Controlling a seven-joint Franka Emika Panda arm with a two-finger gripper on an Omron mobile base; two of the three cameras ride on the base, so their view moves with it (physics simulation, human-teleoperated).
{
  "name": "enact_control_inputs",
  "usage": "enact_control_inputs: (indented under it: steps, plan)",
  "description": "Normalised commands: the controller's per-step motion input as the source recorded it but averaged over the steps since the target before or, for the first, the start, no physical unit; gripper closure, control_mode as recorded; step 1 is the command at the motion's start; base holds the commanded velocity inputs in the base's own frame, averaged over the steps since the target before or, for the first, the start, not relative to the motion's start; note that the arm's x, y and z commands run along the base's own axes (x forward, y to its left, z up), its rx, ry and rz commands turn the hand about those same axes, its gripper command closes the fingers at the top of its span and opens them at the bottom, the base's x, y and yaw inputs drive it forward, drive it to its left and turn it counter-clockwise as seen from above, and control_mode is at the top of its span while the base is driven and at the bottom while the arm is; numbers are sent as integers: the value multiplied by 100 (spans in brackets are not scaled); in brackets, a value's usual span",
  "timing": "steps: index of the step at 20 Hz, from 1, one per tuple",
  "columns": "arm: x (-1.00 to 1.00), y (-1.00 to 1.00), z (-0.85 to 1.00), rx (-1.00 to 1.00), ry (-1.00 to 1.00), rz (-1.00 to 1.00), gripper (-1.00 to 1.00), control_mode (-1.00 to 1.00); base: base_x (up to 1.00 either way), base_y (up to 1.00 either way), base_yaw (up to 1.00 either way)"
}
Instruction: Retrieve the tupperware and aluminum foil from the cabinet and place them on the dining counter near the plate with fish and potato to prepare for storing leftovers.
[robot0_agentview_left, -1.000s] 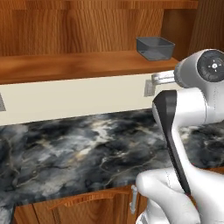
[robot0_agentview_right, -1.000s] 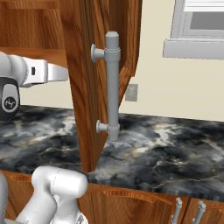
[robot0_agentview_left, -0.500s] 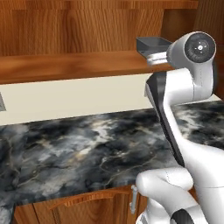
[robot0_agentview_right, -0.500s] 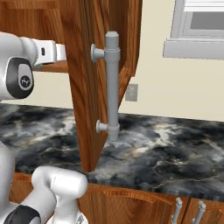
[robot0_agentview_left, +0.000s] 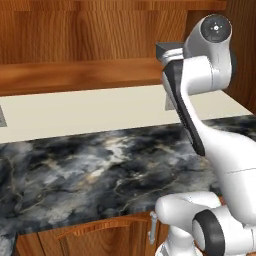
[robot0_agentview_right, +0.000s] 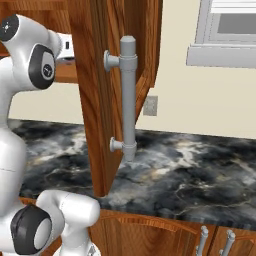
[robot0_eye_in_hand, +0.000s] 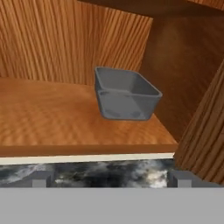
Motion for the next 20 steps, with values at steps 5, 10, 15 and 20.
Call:
enact_control_inputs:
  steps: [5, 10, 15, 20]
  plan:
    - [79, 0, -1, 0, 5, 1, -100, -100, 0, 0, 0]
    - [65, -1, -7, 0, 1, 0, -100, -100, 0, 0, 0]
    - [69, -5, -5, 0, 1, 0, -100, -100, 0, 0, 0]
    - [65, -16, -14, 1, 3, 0, -100, -100, 0, 0, 0]
